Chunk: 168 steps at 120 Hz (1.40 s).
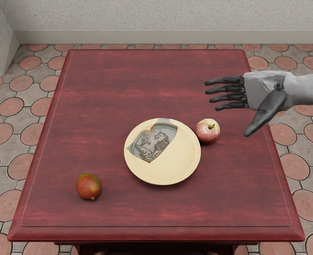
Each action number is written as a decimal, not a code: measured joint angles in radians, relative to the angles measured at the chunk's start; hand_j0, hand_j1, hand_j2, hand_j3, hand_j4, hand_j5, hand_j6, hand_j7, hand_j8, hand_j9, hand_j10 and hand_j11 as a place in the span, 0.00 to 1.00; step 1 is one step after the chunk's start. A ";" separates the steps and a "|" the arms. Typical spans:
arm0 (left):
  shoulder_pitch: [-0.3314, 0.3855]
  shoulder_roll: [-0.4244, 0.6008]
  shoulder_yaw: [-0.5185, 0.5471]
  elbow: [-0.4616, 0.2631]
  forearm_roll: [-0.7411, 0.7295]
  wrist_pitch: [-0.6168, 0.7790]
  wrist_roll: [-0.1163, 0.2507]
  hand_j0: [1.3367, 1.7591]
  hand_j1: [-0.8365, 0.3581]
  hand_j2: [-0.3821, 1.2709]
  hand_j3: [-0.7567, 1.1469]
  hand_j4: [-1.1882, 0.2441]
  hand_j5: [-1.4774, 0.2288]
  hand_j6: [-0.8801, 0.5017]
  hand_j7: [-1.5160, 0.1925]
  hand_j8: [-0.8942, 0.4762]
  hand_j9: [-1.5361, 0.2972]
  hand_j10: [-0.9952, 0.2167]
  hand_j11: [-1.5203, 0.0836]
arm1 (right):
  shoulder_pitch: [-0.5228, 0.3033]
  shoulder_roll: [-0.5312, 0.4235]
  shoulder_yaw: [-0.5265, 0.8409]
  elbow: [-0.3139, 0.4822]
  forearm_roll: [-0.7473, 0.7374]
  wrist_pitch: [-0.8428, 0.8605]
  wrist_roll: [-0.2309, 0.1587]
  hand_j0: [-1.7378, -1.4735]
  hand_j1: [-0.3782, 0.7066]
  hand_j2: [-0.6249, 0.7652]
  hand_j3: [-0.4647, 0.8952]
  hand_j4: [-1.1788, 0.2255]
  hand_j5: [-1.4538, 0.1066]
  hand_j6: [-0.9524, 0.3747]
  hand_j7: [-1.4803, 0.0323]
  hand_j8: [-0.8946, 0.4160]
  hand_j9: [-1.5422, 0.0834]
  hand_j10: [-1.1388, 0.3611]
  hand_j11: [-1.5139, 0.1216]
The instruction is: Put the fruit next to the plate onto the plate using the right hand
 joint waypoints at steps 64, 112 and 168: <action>0.000 0.000 0.000 0.000 0.000 0.000 0.000 0.76 0.99 0.23 0.40 0.83 0.87 0.64 0.89 0.65 0.84 0.82 0.95 | 0.061 0.348 -0.048 0.027 -0.933 -0.451 -0.189 0.30 0.07 0.44 0.34 0.81 0.90 0.69 0.95 0.65 0.92 0.73 0.90; 0.000 0.000 0.000 0.000 0.000 0.000 0.000 0.76 0.99 0.23 0.40 0.83 0.87 0.64 0.89 0.65 0.84 0.82 0.95 | -0.119 0.453 -0.090 0.015 -1.053 -0.769 -0.203 0.30 0.11 0.44 0.34 0.79 0.87 0.66 0.92 0.62 0.89 0.71 0.87; 0.000 0.000 0.000 0.000 0.000 0.000 0.000 0.76 0.99 0.23 0.40 0.83 0.87 0.64 0.89 0.65 0.84 0.82 0.95 | -0.147 0.461 -0.085 0.015 -1.050 -0.779 -0.203 0.30 0.44 0.39 0.34 0.56 0.60 0.42 0.64 0.38 0.63 0.50 0.61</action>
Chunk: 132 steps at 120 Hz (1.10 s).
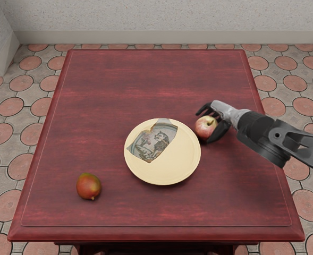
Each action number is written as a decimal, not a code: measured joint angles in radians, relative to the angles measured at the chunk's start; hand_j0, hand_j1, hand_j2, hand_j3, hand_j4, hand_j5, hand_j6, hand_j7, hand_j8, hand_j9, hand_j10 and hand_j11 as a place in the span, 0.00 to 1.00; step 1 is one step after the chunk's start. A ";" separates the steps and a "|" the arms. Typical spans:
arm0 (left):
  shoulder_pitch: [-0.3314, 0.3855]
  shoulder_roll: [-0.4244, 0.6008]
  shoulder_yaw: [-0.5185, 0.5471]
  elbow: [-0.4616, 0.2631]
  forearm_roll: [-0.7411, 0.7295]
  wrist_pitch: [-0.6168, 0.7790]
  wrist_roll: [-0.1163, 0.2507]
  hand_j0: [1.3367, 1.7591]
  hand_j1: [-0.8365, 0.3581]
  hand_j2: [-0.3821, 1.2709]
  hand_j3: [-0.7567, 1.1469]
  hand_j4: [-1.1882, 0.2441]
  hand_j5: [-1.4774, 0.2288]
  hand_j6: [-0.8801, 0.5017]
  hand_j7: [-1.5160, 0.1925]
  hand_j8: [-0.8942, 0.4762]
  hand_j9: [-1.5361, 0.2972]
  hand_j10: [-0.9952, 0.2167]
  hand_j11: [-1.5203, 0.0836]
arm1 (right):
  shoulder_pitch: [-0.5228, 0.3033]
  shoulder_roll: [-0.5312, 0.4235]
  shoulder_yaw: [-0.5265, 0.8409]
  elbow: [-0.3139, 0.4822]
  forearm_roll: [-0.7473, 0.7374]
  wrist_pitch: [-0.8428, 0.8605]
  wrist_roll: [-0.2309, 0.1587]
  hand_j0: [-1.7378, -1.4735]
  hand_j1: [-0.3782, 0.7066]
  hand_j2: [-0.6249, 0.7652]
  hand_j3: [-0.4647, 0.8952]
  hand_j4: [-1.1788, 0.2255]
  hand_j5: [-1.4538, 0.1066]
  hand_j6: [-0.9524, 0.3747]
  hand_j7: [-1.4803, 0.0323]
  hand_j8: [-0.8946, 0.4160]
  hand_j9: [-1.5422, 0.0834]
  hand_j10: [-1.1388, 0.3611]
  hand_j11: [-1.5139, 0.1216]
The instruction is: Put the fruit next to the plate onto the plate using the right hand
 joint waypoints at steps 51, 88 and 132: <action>0.000 0.000 0.000 0.000 0.000 0.000 0.000 0.76 0.99 0.23 0.40 0.83 0.87 0.64 0.89 0.65 0.84 0.82 0.95 | -0.001 -0.014 0.116 0.006 0.044 0.091 0.000 0.31 0.50 0.46 0.34 0.47 0.47 0.48 0.51 0.45 0.51 0.41 0.49; 0.000 0.000 0.000 0.000 0.000 0.000 0.000 0.76 0.99 0.23 0.40 0.83 0.87 0.64 0.89 0.65 0.84 0.82 0.95 | -0.001 -0.014 0.251 0.050 0.138 0.284 0.000 0.31 0.50 0.46 0.34 0.48 0.46 0.49 0.50 0.46 0.50 0.40 0.48; 0.000 0.000 0.000 0.000 0.000 0.000 0.000 0.76 0.99 0.23 0.40 0.83 0.87 0.64 0.89 0.65 0.84 0.82 0.95 | -0.009 0.096 0.267 0.074 0.190 0.360 0.000 0.30 0.54 0.55 0.34 0.48 0.47 0.50 0.50 0.46 0.51 0.40 0.49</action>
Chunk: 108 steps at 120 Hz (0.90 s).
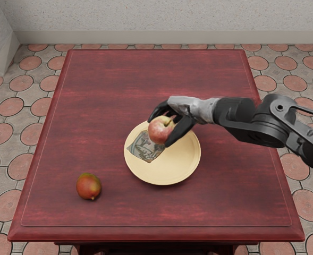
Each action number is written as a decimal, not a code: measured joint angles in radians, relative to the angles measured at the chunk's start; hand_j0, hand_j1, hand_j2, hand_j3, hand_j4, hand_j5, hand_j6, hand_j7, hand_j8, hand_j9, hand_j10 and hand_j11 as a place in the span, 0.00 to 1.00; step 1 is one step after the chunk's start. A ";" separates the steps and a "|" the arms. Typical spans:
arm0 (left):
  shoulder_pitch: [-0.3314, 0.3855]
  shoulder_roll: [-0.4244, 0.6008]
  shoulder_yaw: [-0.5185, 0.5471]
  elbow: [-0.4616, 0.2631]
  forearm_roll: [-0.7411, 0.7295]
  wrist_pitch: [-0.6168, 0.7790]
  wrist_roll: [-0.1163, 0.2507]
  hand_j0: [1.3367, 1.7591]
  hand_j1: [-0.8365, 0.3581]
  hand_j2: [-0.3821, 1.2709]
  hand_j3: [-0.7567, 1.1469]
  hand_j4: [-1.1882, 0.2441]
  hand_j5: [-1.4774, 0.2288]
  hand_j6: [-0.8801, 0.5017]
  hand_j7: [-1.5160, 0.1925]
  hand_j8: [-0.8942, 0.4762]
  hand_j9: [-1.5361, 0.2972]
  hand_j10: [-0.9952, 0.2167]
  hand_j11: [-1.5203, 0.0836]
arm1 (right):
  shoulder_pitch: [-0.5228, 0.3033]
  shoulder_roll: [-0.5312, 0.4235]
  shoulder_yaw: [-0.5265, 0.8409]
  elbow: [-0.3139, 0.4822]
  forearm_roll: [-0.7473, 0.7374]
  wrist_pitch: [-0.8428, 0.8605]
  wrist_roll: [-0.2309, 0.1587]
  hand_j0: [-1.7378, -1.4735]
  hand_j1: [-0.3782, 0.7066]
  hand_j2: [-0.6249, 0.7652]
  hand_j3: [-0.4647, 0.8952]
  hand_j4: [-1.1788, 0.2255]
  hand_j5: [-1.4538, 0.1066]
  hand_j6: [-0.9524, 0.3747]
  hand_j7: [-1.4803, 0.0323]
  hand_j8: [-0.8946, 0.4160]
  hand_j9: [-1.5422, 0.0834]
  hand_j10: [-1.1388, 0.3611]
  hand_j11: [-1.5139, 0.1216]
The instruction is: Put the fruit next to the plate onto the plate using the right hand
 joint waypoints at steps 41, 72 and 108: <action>0.000 0.000 0.000 0.000 0.000 0.000 0.000 0.76 0.99 0.23 0.40 0.83 0.87 0.64 0.89 0.65 0.84 0.82 0.95 | -0.076 0.026 0.001 0.001 0.000 0.035 0.000 0.30 0.54 0.55 0.34 0.50 0.50 0.49 0.54 0.45 0.54 0.42 0.52; 0.000 0.000 0.000 0.000 0.000 0.000 0.000 0.76 0.99 0.23 0.40 0.83 0.87 0.64 0.89 0.65 0.84 0.82 0.95 | -0.086 -0.037 0.089 0.012 0.007 0.090 0.000 0.30 0.22 0.47 0.34 0.71 0.78 0.62 0.82 0.59 0.80 0.64 0.78; 0.000 0.000 0.000 0.000 0.000 0.000 0.000 0.76 0.99 0.23 0.40 0.83 0.87 0.64 0.89 0.65 0.84 0.82 0.95 | -0.150 -0.265 0.391 -0.067 0.340 0.385 0.000 0.30 0.09 0.45 0.34 0.79 0.88 0.68 0.92 0.64 0.90 0.72 0.87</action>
